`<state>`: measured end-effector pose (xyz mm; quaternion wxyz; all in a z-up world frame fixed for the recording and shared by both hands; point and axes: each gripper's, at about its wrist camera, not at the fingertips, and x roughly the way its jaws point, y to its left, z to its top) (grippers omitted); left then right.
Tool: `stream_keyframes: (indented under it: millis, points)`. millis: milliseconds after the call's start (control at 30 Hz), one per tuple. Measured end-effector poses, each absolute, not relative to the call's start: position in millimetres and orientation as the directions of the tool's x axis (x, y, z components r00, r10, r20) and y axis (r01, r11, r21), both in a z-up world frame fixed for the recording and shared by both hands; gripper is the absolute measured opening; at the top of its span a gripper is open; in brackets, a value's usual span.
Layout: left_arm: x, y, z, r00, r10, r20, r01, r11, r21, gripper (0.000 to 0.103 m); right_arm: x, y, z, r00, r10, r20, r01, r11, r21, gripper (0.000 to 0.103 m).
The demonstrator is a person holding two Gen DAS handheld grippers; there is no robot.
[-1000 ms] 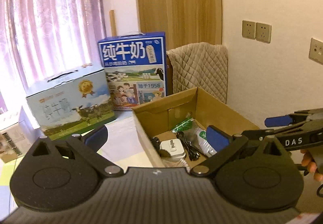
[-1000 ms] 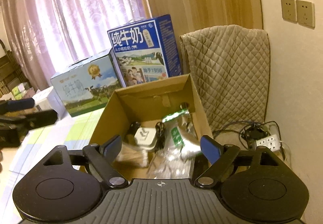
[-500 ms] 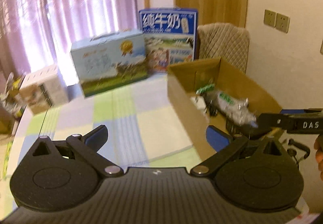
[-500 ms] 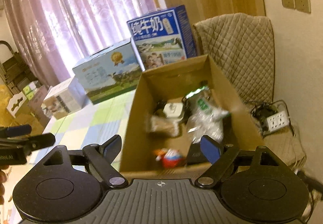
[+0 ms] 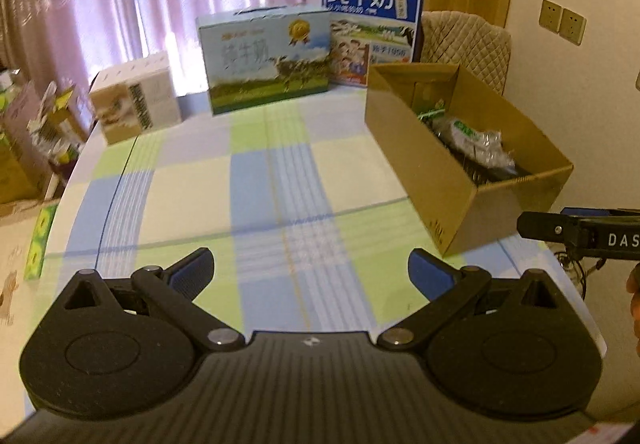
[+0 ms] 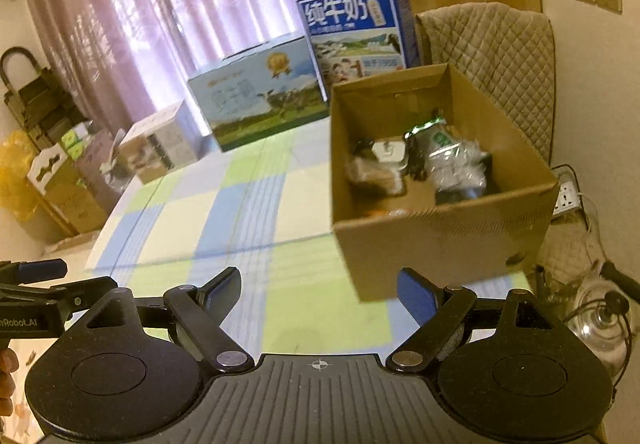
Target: Organize objects
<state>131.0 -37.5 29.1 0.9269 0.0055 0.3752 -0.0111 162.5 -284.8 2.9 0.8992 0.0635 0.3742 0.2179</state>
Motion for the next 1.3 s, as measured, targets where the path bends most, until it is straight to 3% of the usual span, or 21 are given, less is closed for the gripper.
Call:
stream_keyframes:
  millis: [633,1300]
  points:
    - [35,14,17,0.670,0.007,-0.743,-0.040,0.999,-0.026,0.102,58,-225,-7,0.571,0.445,-0.690,-0.428,0.878,0.212,0.082]
    - [-11,43,13,0.665,0.032,-0.746,-0.087,0.996,-0.035,0.102,20,-187,-14,0.539,0.460,-0.706,-0.489,0.853,0.183,0.082]
